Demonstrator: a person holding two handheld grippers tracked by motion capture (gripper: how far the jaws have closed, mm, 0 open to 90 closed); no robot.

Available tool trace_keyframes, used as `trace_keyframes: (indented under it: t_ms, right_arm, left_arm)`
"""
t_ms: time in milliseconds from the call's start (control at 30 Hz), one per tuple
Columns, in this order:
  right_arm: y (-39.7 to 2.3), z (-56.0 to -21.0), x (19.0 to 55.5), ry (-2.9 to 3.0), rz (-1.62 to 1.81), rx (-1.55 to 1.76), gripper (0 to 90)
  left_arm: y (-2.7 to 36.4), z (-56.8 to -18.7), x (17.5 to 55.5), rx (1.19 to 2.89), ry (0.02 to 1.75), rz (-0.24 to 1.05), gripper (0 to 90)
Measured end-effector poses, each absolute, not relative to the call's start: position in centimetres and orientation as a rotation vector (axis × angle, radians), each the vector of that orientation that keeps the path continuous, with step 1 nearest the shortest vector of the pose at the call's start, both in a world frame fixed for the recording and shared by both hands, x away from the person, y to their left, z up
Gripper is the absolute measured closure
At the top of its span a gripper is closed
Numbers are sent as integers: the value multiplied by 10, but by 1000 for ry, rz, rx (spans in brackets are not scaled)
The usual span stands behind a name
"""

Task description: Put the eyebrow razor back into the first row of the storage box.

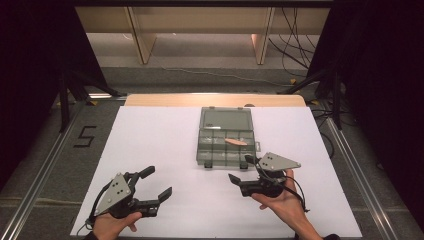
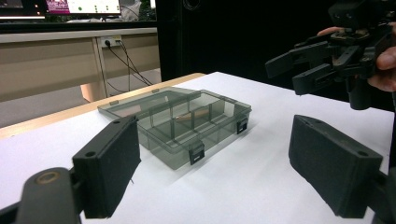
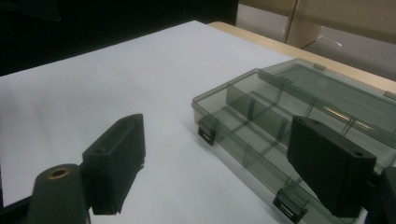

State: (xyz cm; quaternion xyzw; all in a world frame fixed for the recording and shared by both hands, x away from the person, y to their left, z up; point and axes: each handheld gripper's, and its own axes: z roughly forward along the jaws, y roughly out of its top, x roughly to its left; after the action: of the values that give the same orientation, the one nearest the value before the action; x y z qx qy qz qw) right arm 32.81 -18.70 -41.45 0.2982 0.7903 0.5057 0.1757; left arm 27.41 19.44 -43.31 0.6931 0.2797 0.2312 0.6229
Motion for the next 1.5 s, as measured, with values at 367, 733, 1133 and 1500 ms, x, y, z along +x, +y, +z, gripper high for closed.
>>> trace_keyframes:
  t_ms: [367,733,1133,1500]
  right_arm:
    - [-205,-418,315,2220,1429,895,207]
    - [-216,-419,303,2174,1453,911,206]
    - [-225,-422,296,2148,1487,958,192]
    - [-223,-424,297,2155,1490,935,177]
  left_arm:
    - [194,-433,274,1592,643,532,165]
    - [194,-433,274,1594,643,531,165]
    - [194,-433,274,1597,641,531,165]
    - [194,-433,274,1598,638,531,165]
